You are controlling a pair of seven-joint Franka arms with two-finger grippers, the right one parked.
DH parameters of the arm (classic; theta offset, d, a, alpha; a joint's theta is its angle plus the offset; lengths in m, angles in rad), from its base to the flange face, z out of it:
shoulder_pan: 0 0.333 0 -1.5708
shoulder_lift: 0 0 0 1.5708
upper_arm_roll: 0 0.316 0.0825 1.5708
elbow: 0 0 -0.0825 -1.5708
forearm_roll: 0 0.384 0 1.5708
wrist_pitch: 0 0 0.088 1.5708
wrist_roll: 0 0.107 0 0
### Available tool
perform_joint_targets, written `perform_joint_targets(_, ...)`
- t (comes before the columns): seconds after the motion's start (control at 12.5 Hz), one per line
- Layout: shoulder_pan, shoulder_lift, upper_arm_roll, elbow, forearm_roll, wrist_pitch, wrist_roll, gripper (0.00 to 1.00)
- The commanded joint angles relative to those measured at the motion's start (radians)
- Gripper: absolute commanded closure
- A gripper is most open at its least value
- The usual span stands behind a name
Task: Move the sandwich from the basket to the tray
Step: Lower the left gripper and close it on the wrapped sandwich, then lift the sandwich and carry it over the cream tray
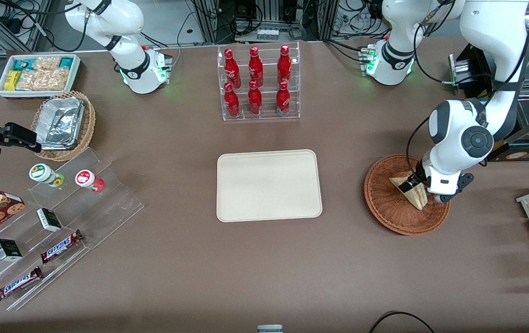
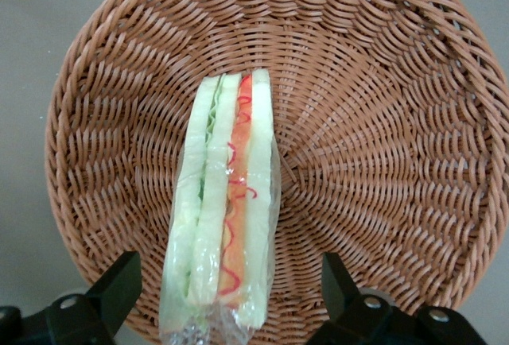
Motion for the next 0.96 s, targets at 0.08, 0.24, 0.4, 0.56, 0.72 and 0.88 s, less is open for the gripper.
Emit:
perform_joint_targets(0.08, 0.000, 0.007, 0.000, -0.044, -0.005, 0.073, -0.014, 0.20)
perform_joint_targets(0.24, 0.000, -0.001, 0.000, -0.055, -0.005, 0.065, -0.015, 0.82)
perform_joint_targets(0.4, 0.002, -0.022, 0.002, -0.057, -0.003, 0.024, -0.006, 1.00)
perform_joint_targets(0.56, -0.006, -0.065, 0.000, -0.045, 0.026, -0.069, 0.005, 1.00)
perform_joint_targets(0.72, -0.042, -0.089, -0.024, 0.017, 0.057, -0.193, 0.006, 1.00)
perform_joint_targets(0.88, -0.107, -0.079, -0.029, 0.099, 0.078, -0.284, 0.038, 1.00)
